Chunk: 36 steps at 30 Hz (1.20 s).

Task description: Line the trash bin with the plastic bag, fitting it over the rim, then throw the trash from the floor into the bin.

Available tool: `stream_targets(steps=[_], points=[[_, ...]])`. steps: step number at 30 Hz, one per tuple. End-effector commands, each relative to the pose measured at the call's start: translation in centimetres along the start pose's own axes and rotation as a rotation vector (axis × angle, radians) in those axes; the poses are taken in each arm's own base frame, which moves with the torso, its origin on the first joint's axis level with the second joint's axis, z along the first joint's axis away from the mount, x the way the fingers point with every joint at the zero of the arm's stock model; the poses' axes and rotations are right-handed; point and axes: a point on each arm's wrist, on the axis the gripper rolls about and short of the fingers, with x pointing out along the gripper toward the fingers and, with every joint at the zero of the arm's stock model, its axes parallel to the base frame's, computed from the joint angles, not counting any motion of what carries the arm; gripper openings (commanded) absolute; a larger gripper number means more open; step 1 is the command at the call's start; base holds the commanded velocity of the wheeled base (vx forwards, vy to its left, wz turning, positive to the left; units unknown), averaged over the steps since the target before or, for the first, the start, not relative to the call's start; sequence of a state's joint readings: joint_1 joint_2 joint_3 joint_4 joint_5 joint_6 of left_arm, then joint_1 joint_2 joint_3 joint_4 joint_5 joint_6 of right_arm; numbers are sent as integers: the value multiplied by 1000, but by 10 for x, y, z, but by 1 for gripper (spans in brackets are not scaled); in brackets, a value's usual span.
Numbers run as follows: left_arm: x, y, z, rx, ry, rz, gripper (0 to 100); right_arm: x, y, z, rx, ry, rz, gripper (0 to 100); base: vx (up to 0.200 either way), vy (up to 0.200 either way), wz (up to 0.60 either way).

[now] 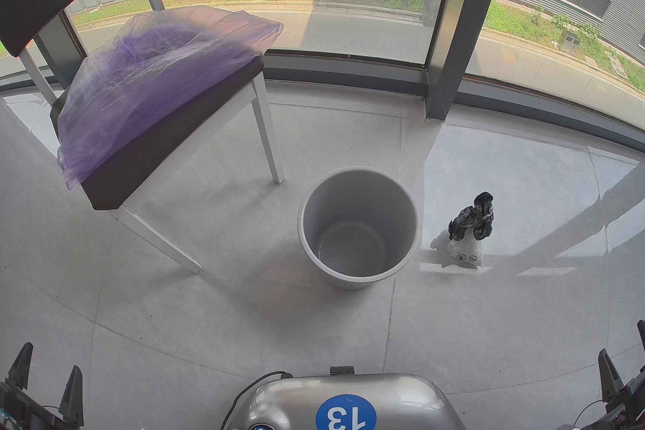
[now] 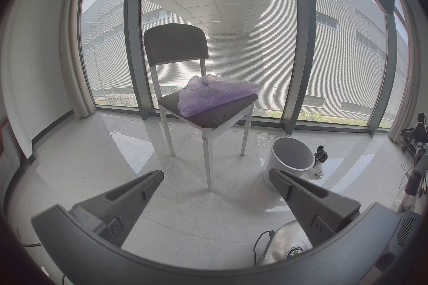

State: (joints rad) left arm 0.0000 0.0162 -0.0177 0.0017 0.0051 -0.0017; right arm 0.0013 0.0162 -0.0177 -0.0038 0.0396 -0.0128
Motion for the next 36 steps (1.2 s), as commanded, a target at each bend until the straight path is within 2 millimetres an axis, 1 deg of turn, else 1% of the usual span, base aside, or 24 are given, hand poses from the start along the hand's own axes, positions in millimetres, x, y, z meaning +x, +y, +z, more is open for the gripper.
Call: stream_targets(steps=[1,14,18,19,22,26,27,28,31,32,33,34,35,36], points=[[0,0,-5,-1,1,-2,100,0,0,-5,-7,5,7,100,0,0,0],[0,-1,-5,48,-1,-33,100,0,1,-5,-82,-2,48,100,0,0,0],[0,0,-5,17,3,-20,100,0,1,-5,-38,4,31,100,0,0,0],[0,0,-5,-49,0,-1,100,0,0,-5,44,2,7,100,0,0,0],[0,0,-4,-47,-8,7,100,0,0,-5,45,1,-16,100,0,0,0],[0,0,-4,-6,-8,1,100,0,0,-4,8,-1,-13,100,0,0,0],[0,0,-4,25,-11,-16,100,0,0,-4,-56,-4,-6,100,0,0,0],[0,-1,-4,32,-11,-28,100,0,0,-4,-81,-9,14,100,0,0,0],[0,-1,-4,19,-8,-27,100,0,1,-3,-74,-19,35,100,0,0,0],[0,0,-2,-46,-31,2,100,-2,1,10,15,-117,37,100,0,0,0],[-1,0,3,-85,-68,6,100,-4,1,20,80,-177,46,100,0,0,0],[-5,0,22,-144,-189,-5,100,-9,1,36,188,-256,70,100,0,0,0],[-10,0,37,-171,-268,-21,100,-11,1,42,231,-263,84,100,0,0,0],[-12,0,43,-174,-288,-24,100,-12,1,45,232,-260,84,100,0,0,0]])
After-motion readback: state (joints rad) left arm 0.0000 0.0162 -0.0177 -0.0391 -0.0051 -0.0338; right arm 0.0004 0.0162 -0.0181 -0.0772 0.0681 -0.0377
